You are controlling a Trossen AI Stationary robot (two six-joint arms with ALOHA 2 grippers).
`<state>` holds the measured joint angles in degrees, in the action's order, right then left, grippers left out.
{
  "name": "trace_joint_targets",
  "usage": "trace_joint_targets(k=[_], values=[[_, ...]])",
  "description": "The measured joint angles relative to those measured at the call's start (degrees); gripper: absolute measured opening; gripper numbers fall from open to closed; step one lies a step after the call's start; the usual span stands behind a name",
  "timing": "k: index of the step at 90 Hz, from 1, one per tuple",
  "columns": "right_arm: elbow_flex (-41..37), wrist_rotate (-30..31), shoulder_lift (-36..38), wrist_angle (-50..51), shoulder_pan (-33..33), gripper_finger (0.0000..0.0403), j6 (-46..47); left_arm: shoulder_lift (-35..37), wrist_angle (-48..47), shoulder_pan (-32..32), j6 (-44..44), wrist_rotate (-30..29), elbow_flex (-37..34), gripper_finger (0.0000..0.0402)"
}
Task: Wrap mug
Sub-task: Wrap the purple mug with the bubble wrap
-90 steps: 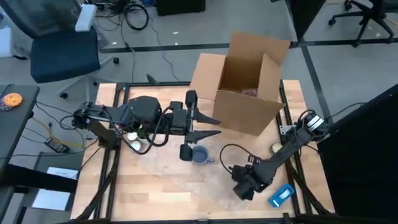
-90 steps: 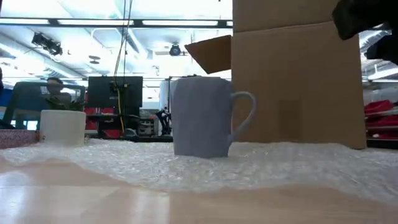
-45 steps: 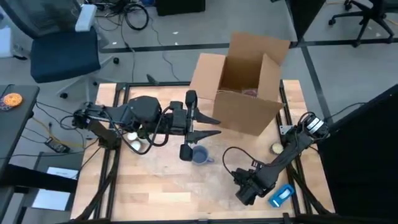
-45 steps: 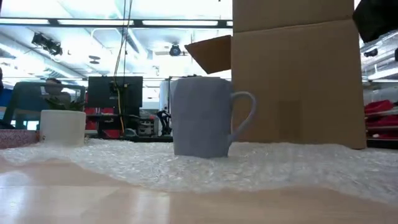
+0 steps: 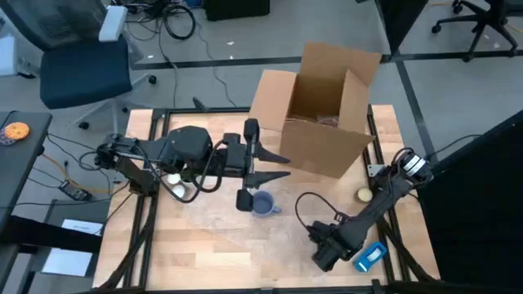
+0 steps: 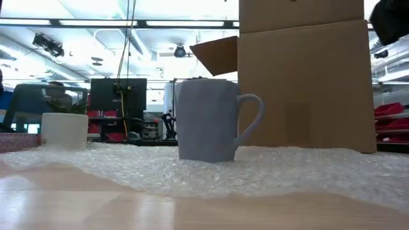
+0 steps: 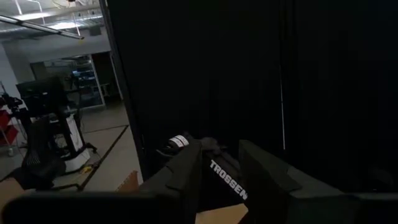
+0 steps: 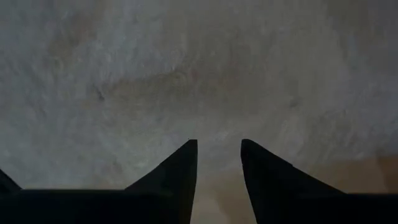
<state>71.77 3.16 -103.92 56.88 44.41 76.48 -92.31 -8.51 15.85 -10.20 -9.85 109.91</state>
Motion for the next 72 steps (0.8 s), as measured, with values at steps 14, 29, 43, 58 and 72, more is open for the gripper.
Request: trace_joint_targets(k=[14,29,43,58,72], values=[[-2.3,0.0,0.0,-1.0,1.7,0.0099,2.6,0.0,0.0,0.0,0.0,0.0,0.0,0.0090],[-9.0,-2.8,0.0,-7.9,2.5,0.0098,4.3,0.0,0.0,0.0,0.0,0.0,0.0,0.0090],[-13.1,-1.3,0.6,-13.8,2.0,0.0096,4.3,0.0,0.0,0.2,4.6,0.0,0.0,0.0090],[-13.6,-1.3,0.6,-14.5,0.0,0.0080,2.2,0.1,-3.0,0.4,10.4,3.6,0.0,0.0090],[-13.6,-0.1,0.5,-15.3,-0.7,0.0047,0.4,0.1,-15.7,1.4,9.1,7.6,0.0,0.0090]])
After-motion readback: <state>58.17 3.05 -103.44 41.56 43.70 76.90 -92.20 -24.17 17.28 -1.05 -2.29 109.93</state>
